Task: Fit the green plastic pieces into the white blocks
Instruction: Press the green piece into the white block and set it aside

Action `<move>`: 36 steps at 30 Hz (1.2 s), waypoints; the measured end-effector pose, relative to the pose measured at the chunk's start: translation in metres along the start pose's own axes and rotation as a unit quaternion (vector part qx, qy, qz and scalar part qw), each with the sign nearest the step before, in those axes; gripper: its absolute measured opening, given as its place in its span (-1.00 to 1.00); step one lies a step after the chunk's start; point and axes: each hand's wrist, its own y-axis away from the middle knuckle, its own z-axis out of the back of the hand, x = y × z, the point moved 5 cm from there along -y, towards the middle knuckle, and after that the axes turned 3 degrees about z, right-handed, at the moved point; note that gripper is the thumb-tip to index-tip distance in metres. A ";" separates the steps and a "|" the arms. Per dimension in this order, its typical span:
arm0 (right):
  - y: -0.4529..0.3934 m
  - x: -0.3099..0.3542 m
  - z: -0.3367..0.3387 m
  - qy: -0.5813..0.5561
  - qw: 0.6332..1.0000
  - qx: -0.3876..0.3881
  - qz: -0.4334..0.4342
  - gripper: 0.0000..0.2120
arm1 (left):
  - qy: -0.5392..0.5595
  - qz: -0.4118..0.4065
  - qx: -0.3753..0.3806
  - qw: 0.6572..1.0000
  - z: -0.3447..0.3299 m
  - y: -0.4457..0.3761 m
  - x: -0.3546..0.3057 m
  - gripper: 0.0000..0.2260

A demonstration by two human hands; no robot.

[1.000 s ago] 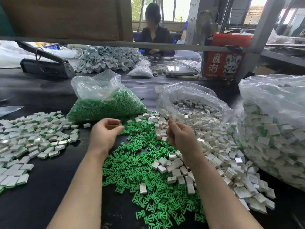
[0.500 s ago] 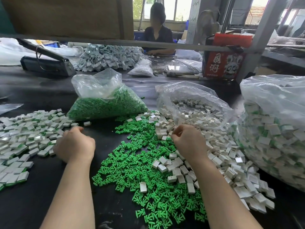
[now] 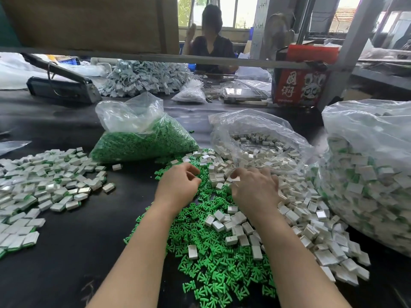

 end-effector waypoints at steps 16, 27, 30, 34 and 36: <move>0.003 0.016 -0.012 -0.006 0.996 0.057 0.068 -0.72 | -0.129 -0.053 0.007 0.990 -0.031 0.010 -0.013 -0.90; 0.004 0.021 -0.009 -0.066 0.991 0.070 0.098 -0.75 | -0.148 -0.072 0.020 0.986 -0.038 0.008 -0.013 -0.85; 0.004 0.021 -0.012 -0.095 0.986 0.098 0.100 -0.72 | -0.145 -0.083 0.005 0.986 -0.036 0.008 -0.012 -0.84; 0.002 0.023 -0.015 -0.082 0.985 0.114 0.103 -0.69 | -0.142 -0.097 -0.014 0.985 -0.034 0.008 -0.014 -0.86; 0.001 0.023 -0.015 -0.079 0.986 0.102 0.103 -0.72 | -0.156 -0.104 -0.027 0.982 -0.033 0.008 -0.015 -0.88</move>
